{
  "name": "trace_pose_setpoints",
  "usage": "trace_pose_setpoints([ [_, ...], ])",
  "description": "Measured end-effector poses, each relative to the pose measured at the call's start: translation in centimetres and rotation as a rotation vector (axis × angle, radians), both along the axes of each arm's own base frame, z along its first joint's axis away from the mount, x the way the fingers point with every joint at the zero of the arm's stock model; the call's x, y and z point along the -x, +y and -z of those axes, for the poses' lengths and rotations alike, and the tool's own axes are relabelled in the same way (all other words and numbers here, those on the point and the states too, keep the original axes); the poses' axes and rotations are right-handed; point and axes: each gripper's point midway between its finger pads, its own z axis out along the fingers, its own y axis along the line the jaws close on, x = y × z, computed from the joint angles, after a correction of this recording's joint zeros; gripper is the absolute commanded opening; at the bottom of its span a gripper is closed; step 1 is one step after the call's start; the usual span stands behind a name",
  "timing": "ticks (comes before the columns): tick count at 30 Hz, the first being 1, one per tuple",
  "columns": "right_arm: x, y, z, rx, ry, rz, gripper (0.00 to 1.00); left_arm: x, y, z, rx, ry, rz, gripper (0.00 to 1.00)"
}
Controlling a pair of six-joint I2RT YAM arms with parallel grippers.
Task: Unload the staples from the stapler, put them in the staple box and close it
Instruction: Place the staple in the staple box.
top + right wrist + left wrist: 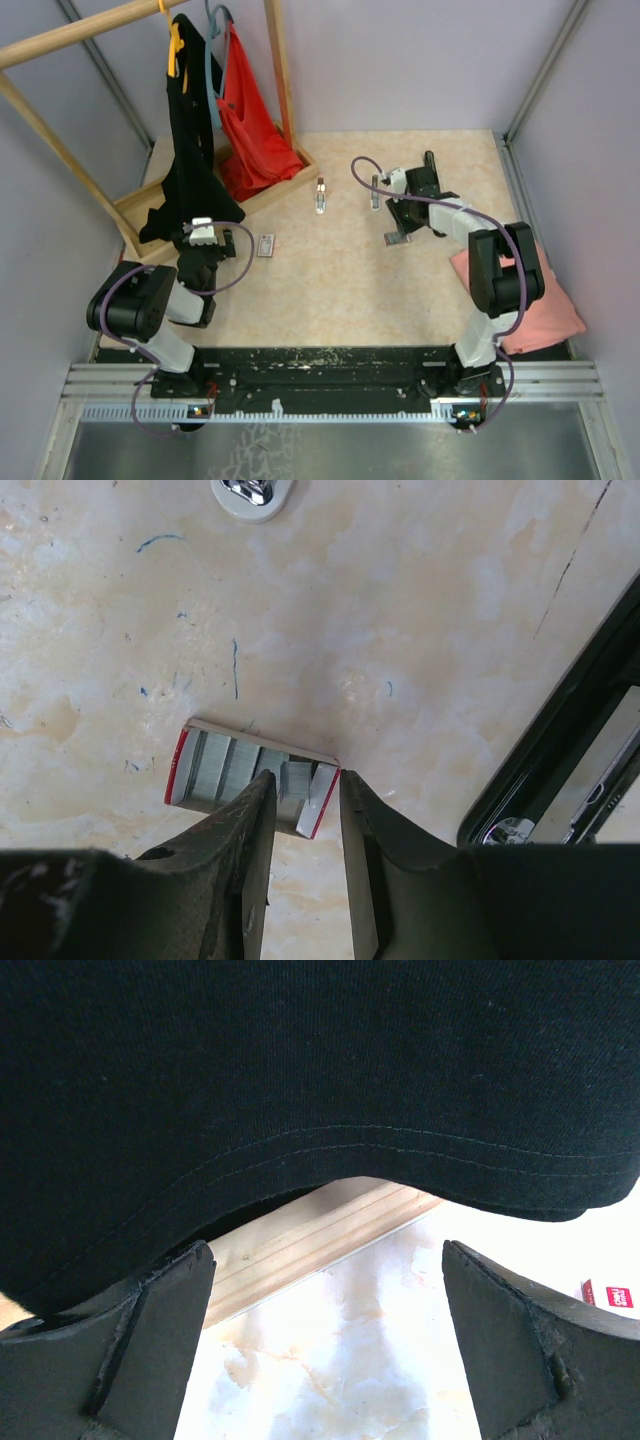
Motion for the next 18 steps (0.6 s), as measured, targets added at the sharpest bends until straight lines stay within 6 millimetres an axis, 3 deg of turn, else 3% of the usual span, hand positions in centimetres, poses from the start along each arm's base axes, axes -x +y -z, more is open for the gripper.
trace_pose_setpoints([
  [10,-0.6,-0.6,-0.7,0.027,-0.037,0.021,0.43,0.0,0.0,0.0,0.0,0.0,0.0,1.0],
  [18,-0.8,-1.0,-0.8,0.048,-0.049,0.036,0.43,0.0,0.0,0.0,0.0,0.0,0.0,1.0],
])
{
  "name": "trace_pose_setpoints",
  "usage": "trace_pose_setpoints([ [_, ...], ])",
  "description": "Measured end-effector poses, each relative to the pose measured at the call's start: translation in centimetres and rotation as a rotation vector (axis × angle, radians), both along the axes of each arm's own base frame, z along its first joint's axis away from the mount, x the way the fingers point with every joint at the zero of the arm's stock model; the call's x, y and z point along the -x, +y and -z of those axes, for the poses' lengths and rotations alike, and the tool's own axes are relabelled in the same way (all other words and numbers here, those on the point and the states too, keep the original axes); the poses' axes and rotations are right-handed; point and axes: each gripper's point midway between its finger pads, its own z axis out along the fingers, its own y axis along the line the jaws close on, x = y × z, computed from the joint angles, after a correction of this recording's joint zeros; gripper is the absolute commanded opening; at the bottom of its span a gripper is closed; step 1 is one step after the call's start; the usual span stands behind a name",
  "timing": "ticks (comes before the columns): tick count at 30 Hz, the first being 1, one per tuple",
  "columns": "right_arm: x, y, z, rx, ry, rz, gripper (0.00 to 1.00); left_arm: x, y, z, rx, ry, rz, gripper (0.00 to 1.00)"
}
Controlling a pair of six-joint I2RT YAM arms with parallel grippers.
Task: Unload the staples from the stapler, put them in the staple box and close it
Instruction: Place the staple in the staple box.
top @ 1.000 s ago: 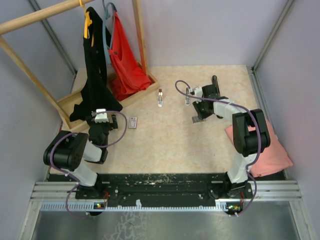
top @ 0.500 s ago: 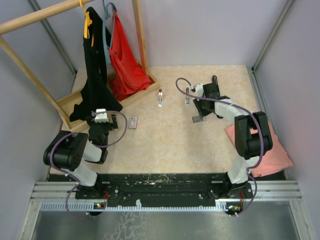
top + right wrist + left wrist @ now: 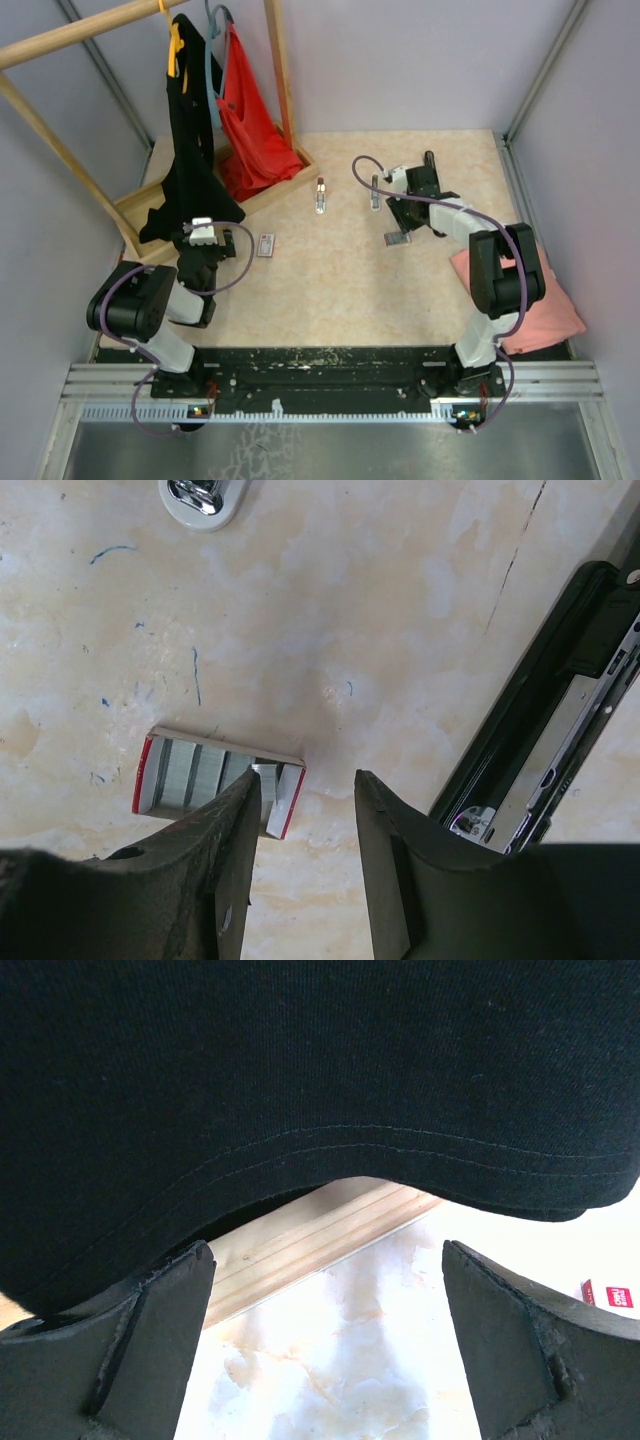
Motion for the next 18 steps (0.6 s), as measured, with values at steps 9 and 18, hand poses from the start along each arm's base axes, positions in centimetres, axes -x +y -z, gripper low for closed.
trace_pose_setpoints([
  [9,-0.15,-0.09,-0.06,0.004,-0.007,0.004,0.42,0.0,0.0,0.0,0.0,0.0,0.0,1.0],
  [18,-0.16,-0.12,0.0,0.008,-0.007,0.005,0.42,0.0,0.0,0.0,0.0,0.0,0.0,1.0],
])
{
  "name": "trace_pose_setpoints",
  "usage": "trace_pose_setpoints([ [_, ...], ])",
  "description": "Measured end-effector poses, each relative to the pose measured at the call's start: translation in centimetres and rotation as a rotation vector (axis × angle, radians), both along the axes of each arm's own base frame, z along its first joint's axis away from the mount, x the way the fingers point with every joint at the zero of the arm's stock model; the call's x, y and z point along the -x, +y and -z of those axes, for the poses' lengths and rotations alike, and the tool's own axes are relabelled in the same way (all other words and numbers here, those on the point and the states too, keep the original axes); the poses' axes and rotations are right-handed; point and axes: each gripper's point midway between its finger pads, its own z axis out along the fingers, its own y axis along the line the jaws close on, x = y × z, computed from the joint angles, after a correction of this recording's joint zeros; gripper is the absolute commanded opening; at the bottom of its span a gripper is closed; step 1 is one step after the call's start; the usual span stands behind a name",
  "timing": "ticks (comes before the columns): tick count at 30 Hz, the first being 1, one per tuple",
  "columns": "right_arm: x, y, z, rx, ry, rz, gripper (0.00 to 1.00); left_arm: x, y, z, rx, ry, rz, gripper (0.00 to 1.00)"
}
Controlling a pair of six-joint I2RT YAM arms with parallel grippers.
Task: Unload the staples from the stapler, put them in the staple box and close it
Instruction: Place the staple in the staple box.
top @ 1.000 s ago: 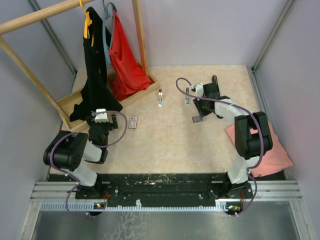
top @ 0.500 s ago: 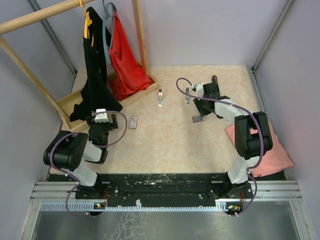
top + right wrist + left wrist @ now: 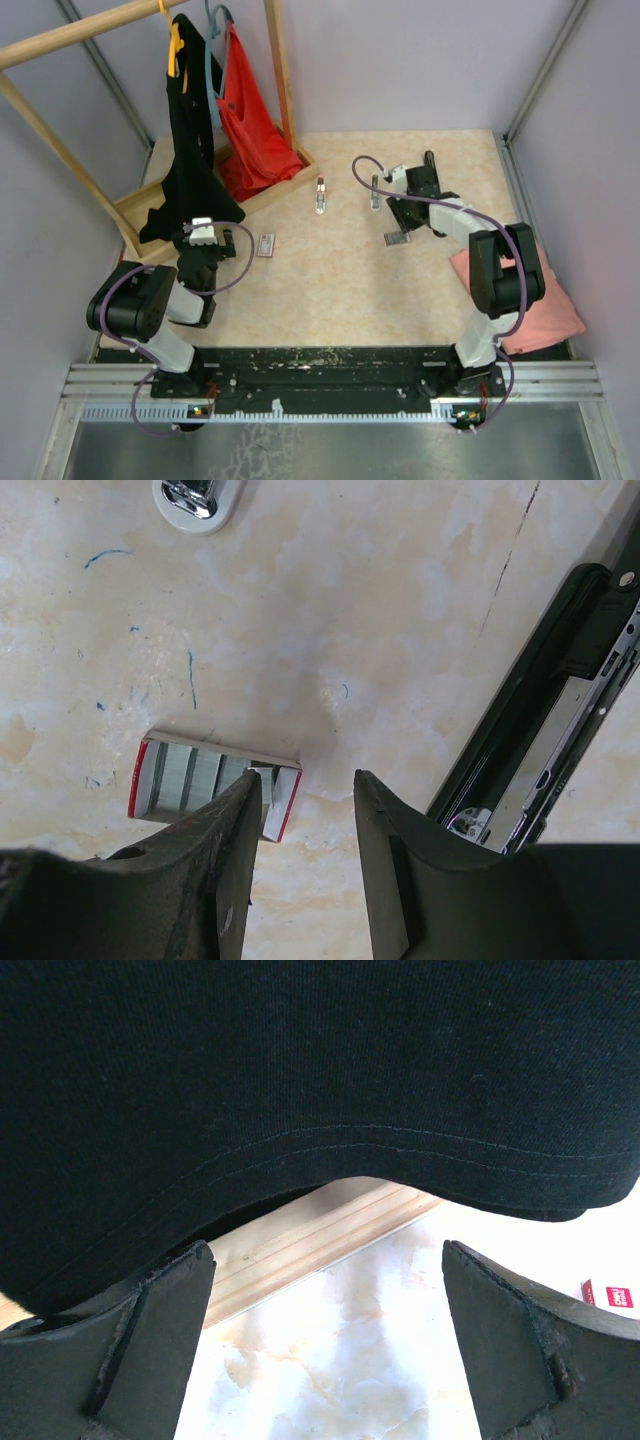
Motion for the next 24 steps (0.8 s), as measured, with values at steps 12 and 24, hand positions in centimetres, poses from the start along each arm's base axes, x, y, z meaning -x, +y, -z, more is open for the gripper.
trace_pose_setpoints([
  [12,0.0,-0.1,0.5,0.014,0.006,-0.012,0.42,0.0,0.0,0.0,0.0,0.0,0.0,1.0],
  [24,0.3,-0.2,1.5,0.022,0.038,-0.014,0.42,0.0,0.0,0.0,0.0,0.0,0.0,1.0],
])
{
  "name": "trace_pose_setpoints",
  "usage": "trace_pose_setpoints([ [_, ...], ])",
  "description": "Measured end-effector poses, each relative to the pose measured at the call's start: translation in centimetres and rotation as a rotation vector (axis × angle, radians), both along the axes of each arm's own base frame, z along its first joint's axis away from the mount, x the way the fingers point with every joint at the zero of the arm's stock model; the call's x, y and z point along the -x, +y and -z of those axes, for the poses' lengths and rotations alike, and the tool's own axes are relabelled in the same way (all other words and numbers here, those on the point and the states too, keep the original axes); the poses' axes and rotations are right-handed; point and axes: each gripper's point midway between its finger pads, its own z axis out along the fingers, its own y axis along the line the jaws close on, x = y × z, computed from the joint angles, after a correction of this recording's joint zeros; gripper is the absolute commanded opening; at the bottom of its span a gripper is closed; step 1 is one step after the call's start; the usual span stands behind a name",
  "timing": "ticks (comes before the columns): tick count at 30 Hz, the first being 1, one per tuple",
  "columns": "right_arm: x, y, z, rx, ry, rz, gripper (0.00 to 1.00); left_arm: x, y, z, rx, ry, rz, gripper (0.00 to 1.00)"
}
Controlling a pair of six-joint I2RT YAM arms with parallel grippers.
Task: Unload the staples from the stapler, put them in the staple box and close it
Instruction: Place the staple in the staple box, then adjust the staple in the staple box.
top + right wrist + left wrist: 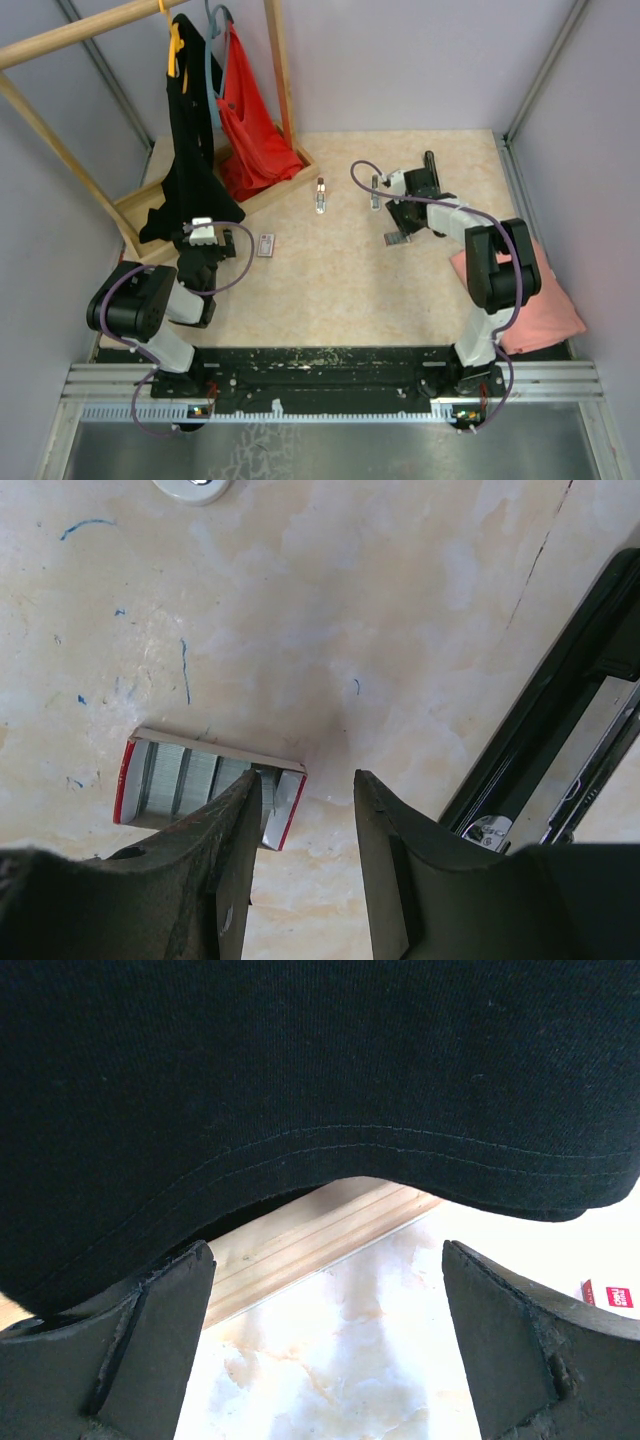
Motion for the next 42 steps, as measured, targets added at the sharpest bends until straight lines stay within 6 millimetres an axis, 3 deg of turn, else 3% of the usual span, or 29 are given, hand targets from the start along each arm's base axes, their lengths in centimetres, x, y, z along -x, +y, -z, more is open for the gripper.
trace_pose_setpoints([
  [18,0.9,-0.5,1.0,0.023,0.032,0.0,0.42,0.0,0.0,0.0,0.0,0.0,0.0,1.0],
  [42,0.5,-0.8,0.4,0.048,0.002,0.015,0.42,0.0,0.0,0.0,0.0,0.0,0.0,1.0],
])
